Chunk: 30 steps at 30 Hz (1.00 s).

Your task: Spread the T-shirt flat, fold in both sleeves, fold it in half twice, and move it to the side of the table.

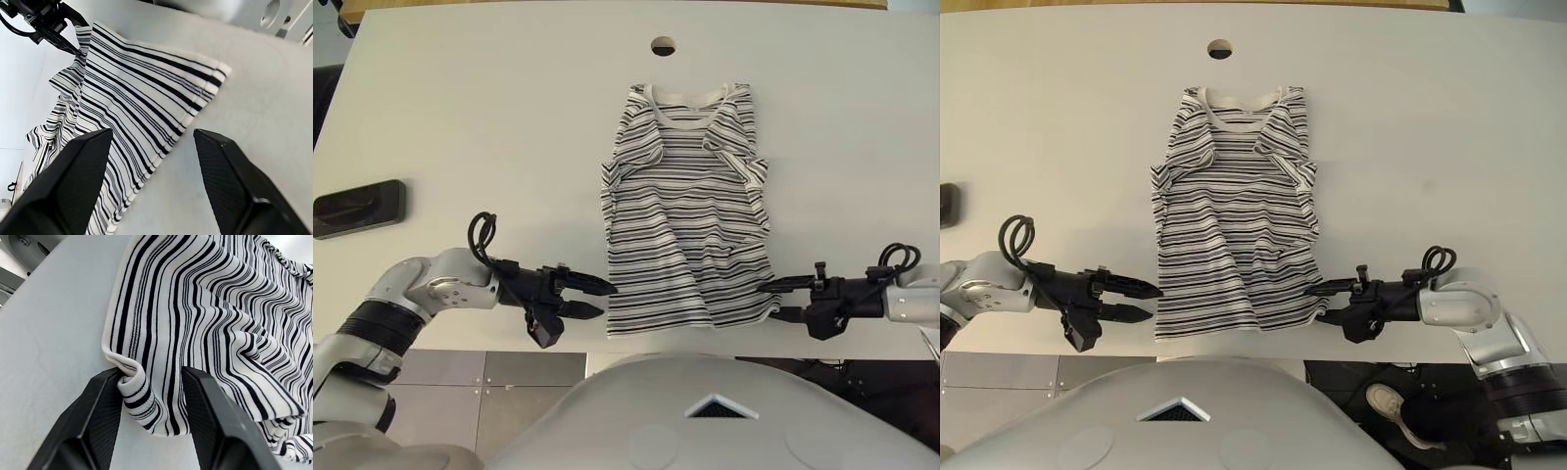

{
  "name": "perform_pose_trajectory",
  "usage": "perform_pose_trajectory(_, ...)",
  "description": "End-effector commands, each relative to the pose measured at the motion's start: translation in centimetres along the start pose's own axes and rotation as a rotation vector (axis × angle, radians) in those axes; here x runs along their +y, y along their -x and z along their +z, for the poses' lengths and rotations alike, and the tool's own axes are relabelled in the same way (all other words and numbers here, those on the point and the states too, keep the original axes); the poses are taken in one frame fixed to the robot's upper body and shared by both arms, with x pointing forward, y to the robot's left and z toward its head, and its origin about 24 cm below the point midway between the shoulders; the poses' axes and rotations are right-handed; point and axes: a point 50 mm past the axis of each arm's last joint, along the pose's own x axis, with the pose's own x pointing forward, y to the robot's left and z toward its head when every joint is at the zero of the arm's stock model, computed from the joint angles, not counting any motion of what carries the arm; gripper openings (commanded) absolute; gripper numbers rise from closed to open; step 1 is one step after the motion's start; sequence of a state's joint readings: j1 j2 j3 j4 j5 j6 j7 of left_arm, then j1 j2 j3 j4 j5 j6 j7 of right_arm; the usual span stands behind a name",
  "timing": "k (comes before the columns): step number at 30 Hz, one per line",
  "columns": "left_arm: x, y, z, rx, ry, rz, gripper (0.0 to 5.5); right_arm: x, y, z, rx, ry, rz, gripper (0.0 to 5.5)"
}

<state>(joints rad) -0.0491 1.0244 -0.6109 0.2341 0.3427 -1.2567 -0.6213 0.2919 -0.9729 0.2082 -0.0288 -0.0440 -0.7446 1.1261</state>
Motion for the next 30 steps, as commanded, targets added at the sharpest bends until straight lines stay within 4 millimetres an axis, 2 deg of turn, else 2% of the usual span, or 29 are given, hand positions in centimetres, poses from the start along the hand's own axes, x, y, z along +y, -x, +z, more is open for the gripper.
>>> perform_pose_trajectory(1,-5.2,-1.6,0.4,0.012,0.160,-0.342,3.13,1.5,-0.1,-0.9,0.067,-0.042,0.103,2.11)
perform_pose_trajectory(6,-5.7,-2.0,0.4,-0.001,0.173,-0.348,3.13,1.4,-0.1,-0.7,0.051,-0.040,0.098,2.11)
perform_pose_trajectory(8,-6.0,-2.4,0.4,-0.011,0.181,-0.350,2.78,1.5,-0.2,-0.5,0.042,-0.047,0.104,2.13)
perform_pose_trajectory(9,-6.1,-2.5,0.4,-0.013,0.185,-0.350,2.48,1.5,-0.2,-0.5,0.038,-0.052,0.107,1.89)
perform_pose_trajectory(10,-6.2,-2.6,0.3,-0.015,0.187,-0.351,2.45,1.5,-0.3,-0.4,0.035,-0.055,0.108,1.84)
perform_pose_trajectory(19,-7.1,-3.4,0.2,-0.023,0.205,-0.356,0.88,1.7,-0.4,-0.2,0.015,-0.070,0.118,0.11)
perform_pose_trajectory(30,-6.6,-3.5,0.1,-0.035,0.195,-0.345,0.11,1.9,-0.3,0.0,0.000,-0.088,0.117,0.10)
